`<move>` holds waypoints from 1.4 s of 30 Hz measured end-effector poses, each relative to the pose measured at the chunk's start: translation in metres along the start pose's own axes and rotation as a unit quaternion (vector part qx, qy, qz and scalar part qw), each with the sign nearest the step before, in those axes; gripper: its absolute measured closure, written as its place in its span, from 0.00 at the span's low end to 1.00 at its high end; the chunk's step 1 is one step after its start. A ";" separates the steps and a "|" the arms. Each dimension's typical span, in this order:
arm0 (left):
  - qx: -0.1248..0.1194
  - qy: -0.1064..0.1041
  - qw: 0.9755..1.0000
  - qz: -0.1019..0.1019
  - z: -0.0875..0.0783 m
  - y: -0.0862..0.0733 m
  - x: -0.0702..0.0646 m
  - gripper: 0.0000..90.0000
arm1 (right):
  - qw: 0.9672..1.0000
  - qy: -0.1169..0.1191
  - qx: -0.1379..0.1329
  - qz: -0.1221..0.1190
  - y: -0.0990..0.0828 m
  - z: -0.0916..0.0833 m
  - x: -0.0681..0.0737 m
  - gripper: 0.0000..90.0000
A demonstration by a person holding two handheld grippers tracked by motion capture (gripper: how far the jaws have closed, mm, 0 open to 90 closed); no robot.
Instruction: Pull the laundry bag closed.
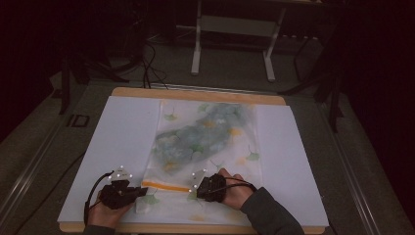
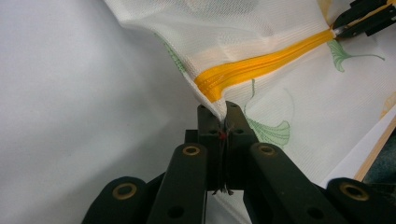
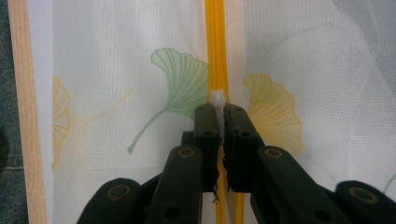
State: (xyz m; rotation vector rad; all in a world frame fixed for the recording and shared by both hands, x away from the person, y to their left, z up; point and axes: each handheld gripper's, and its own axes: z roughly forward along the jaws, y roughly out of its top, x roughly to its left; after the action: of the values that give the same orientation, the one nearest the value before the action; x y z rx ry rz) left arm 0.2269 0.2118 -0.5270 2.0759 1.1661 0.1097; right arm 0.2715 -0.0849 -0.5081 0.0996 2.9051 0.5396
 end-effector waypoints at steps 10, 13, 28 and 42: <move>-0.001 0.001 1.000 -0.001 0.000 0.000 0.000 0.98 | 1.000 -0.001 0.003 0.006 -0.009 -0.002 -0.002 0.94; -0.002 0.001 1.000 -0.001 0.000 0.000 0.000 0.98 | 1.000 -0.002 0.003 0.008 -0.011 -0.002 -0.003 0.94; -0.002 0.002 1.000 -0.002 0.000 -0.001 0.001 0.98 | 1.000 -0.005 0.005 0.020 -0.025 -0.007 -0.005 0.94; -0.001 0.003 1.000 -0.003 -0.001 -0.001 0.001 0.98 | 1.000 -0.007 0.008 0.027 -0.035 -0.011 -0.005 0.94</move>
State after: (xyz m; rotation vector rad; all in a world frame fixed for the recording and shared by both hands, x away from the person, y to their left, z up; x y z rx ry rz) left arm 0.2269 0.2133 -0.5274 2.0716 1.1757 0.1131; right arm 0.2735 -0.1223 -0.5099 0.1853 2.9011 0.5213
